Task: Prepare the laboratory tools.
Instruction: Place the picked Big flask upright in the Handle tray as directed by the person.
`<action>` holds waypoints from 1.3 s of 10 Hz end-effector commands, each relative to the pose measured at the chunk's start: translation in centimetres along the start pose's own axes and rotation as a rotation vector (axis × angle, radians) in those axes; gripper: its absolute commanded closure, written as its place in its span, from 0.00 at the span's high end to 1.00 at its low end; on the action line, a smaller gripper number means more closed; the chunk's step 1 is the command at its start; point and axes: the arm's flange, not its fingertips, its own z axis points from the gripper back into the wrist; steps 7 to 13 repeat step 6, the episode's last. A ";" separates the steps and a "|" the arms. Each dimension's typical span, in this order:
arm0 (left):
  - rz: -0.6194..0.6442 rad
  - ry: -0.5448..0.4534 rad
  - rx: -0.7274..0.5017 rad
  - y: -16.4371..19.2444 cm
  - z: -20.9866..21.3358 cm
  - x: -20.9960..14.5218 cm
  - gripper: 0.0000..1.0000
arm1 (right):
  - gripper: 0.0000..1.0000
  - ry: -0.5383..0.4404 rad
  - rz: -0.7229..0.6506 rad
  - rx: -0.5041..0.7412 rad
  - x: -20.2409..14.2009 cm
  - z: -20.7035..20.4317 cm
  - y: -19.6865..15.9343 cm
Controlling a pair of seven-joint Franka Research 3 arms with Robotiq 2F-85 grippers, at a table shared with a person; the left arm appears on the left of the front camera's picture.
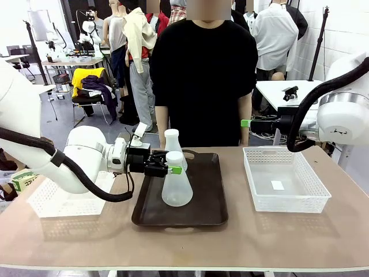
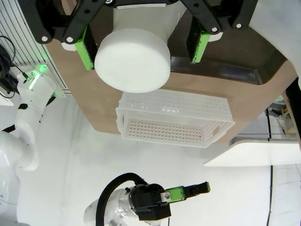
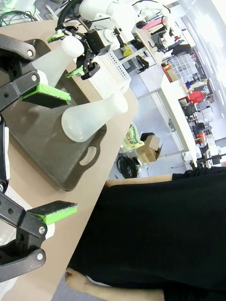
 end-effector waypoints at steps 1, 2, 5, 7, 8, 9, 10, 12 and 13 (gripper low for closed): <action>-0.014 -0.008 -0.009 0.0 -0.1 0.0 1.00 | 1.00 0.006 0.000 -0.010 0.0 0.0 0.1; -0.014 -0.008 -0.009 0.0 -0.1 0.0 1.00 | 1.00 0.006 0.000 -0.010 0.0 0.0 0.1; -0.014 -0.008 -0.009 0.0 -0.1 0.0 1.00 | 1.00 0.006 0.000 -0.010 0.0 0.0 0.1; -0.014 -0.008 -0.009 0.0 -0.1 0.0 1.00 | 1.00 0.006 0.000 -0.010 0.0 0.0 0.1; -0.014 -0.008 -0.009 0.0 -0.1 0.0 1.00 | 1.00 0.006 0.000 -0.010 0.0 0.0 0.1; -0.014 -0.008 -0.009 0.0 -0.1 0.0 1.00 | 1.00 0.006 0.000 -0.010 0.0 0.0 0.1; -0.014 -0.008 -0.009 0.0 -0.1 0.0 1.00 | 1.00 0.006 0.000 -0.010 0.0 0.0 0.1; -0.014 -0.008 -0.009 0.0 -0.1 0.0 1.00 | 1.00 0.006 0.000 -0.010 0.0 0.0 0.1; -0.014 -0.008 -0.009 0.0 -0.1 0.0 1.00 | 1.00 0.006 0.000 -0.010 0.0 0.0 0.1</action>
